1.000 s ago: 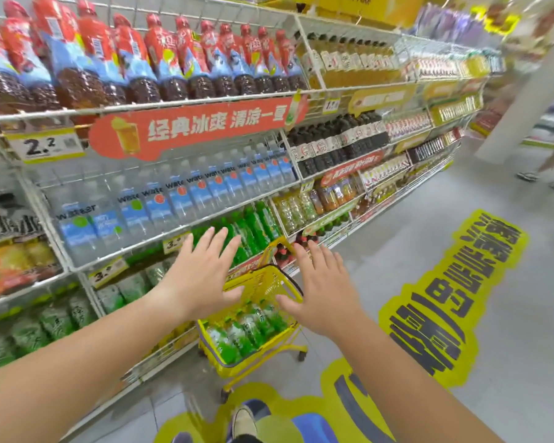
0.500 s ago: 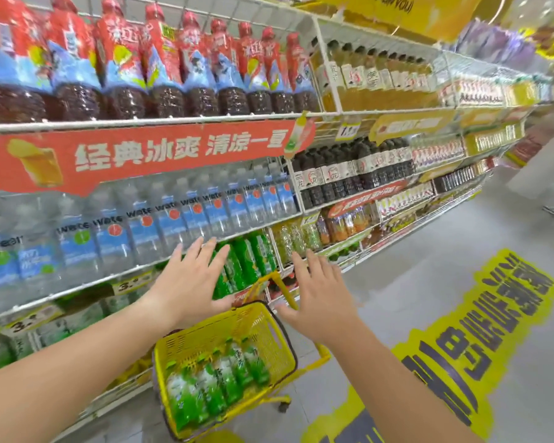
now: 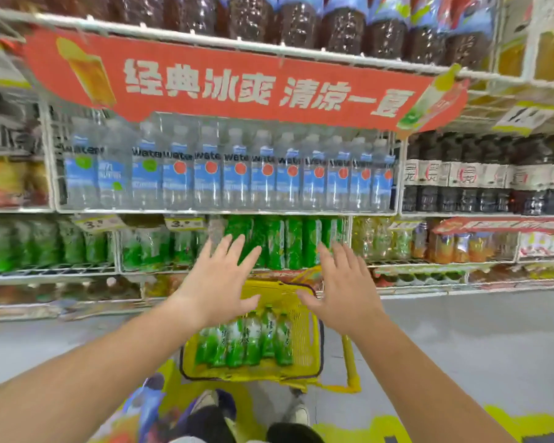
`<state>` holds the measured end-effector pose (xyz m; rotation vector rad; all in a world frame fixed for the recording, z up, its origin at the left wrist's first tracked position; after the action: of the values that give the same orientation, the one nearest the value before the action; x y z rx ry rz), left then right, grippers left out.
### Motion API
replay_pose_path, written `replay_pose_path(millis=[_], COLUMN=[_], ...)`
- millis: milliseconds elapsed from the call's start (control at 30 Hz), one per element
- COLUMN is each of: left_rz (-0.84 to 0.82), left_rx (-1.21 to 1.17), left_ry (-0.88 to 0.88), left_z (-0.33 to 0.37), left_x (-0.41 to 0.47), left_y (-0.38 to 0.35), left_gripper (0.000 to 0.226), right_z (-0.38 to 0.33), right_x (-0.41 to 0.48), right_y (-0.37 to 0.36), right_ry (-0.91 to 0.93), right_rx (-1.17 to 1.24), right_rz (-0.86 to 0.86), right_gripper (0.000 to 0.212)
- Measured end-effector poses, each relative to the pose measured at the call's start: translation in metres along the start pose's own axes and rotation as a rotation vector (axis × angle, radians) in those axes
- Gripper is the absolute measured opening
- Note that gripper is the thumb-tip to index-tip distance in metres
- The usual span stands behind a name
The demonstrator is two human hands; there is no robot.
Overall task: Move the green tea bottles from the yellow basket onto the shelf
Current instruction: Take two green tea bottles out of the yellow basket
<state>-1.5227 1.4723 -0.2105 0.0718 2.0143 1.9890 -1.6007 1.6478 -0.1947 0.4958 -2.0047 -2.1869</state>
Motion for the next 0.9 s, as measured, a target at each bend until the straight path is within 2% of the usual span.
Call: replay_pose_path(millis=[200,400,500,700,900], left_rz=[-0.109,-0.195,-0.224,-0.361,-0.367], left_rx=[-0.049,-0.142,-0.174,-0.217,-0.254], left_ry=[0.161,0.265,0.284,0.278,0.239], left_z=[0.012,0.016,0.013,0.005,0.001], left_x=[0.008,0.003,0.004,0.021,0.060], left_y=[-0.075,-0.196,-0.258,-0.373,-0.453], left_gripper=[0.098,0.097,0.094,0.104,0.101], right_z=[-0.001,-0.005,-0.008,-0.015,-0.029], right_x=[0.016,0.018,0.021,0.035,0.053], right_y=[-0.093,-0.224,-0.286,-0.390,-0.471], right_ry=[0.166,0.246,0.241,0.166,0.149], right_rx=[-0.036,-0.060,-0.036,0.020,0.022], right_rz=[-0.174,-0.379,-0.436,-0.514,-0.552], right_gripper=[0.097,0.099,0.101,0.102,0.099])
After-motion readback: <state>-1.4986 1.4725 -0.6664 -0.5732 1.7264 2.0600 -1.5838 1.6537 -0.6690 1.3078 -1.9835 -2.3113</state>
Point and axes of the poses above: each hand's wrist, its own x-axis towards the middle knuckle, its own y-axis out of the back of the hand, z = x × y, the point moved 9 cm from there along x, towards the middle knuckle, and after that the axes turned 15 degrees about -y, right-handed, at the moved point
